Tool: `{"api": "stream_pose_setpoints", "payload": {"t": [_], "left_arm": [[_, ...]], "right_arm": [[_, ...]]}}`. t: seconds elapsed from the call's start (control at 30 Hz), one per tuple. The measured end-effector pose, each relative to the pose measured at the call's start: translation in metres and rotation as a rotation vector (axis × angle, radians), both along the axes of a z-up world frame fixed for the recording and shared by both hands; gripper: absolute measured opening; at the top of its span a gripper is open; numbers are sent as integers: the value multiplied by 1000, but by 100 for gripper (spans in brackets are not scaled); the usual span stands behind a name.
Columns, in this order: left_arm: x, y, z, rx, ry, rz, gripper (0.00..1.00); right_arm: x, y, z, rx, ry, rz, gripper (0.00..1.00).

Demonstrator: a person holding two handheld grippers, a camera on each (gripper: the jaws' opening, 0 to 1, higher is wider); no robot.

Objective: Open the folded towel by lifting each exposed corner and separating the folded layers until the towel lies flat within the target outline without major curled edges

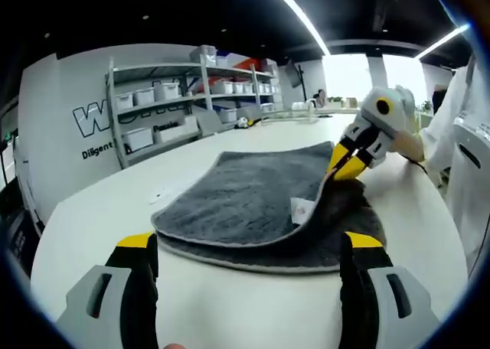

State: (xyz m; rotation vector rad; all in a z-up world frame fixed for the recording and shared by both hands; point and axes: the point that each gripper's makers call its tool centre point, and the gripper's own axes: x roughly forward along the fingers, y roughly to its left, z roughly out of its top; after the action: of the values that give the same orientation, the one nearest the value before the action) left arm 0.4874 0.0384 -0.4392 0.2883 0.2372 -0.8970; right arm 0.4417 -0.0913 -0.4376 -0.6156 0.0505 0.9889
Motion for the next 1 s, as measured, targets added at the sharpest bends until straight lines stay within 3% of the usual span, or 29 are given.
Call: {"api": "stream_pose_setpoints", "payload": {"t": [1.0], "left_arm": [[2, 1, -3, 6, 6, 2, 97]], "right_arm": [[38, -50, 15, 65, -1, -167, 0]]}}
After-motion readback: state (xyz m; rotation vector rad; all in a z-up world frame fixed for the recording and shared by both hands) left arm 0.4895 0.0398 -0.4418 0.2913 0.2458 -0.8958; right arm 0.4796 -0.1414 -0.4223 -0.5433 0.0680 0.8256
